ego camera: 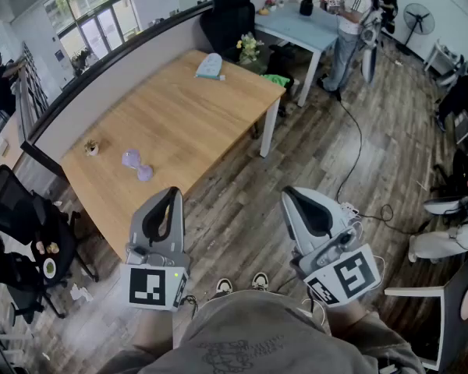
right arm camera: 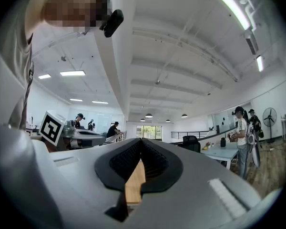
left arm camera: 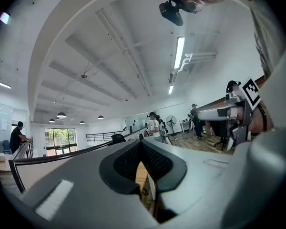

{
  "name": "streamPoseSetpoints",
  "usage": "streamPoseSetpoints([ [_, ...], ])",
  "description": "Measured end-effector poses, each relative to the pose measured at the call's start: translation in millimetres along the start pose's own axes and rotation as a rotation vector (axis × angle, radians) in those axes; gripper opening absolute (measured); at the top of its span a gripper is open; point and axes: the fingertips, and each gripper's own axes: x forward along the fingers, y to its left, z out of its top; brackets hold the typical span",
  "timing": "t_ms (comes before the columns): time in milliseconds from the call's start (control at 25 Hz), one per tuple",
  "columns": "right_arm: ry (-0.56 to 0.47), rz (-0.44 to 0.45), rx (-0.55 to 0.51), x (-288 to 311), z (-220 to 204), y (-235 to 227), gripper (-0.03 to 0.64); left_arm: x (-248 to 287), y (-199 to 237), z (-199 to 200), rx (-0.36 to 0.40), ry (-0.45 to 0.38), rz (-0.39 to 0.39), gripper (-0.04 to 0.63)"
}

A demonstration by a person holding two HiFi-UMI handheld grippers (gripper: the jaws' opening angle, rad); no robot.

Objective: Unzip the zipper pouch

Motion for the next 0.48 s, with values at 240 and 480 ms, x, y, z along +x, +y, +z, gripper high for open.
streamPoseSetpoints([
  [240, -0.046, -0.007, 0.016, -8, 7, -21, 0.011, 12, -11, -1, -0.008, 0.01, 0.002, 0.0],
  [480, -0.065, -0.014, 0.025, -23, 6, -43, 0.011, 22, -34, 0, -0.008, 0.013, -0.006, 0.0],
])
